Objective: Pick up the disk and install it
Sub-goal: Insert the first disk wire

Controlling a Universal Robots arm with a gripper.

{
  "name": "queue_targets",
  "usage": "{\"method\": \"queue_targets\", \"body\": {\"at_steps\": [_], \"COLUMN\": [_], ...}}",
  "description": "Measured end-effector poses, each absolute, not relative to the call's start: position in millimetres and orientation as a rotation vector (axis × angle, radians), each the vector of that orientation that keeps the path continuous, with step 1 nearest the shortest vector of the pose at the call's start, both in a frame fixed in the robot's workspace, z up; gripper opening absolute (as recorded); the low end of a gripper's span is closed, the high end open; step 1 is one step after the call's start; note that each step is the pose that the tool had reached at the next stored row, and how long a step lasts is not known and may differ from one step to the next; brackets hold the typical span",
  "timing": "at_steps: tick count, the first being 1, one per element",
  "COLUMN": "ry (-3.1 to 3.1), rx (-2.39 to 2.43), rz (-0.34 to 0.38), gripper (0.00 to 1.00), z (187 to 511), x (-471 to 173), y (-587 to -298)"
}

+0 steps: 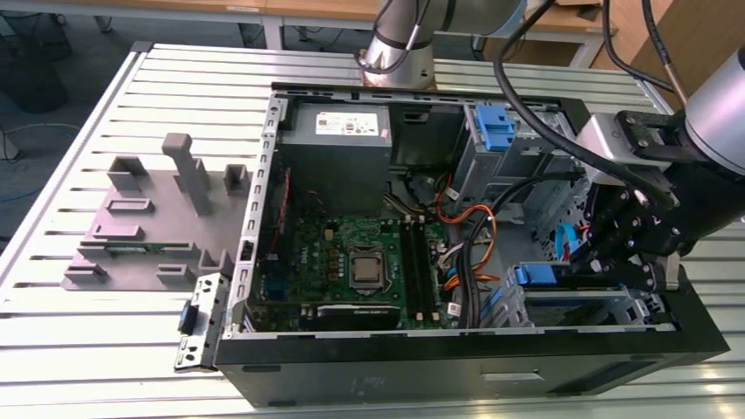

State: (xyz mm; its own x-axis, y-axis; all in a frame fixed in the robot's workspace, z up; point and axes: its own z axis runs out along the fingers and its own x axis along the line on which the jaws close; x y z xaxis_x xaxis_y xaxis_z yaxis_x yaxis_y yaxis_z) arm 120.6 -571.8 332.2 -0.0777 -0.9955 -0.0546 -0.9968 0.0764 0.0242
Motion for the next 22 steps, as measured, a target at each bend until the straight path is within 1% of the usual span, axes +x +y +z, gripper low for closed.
{"method": "queue_targets", "body": {"at_steps": [13,16,17,22], "ry": [2.287,2.287,2.287,2.287], "rx": [-2.117,-2.117,-2.117,-2.117], "rz": [0.085,0.086,0.086,0.086], "gripper": [0.16,0.17,0.24,0.24], "z": [330.7,330.6,330.7,333.0], "x": [120.6,120.6,120.5,120.6], "y": [-571.8,-571.8,-571.8,-571.8]}}
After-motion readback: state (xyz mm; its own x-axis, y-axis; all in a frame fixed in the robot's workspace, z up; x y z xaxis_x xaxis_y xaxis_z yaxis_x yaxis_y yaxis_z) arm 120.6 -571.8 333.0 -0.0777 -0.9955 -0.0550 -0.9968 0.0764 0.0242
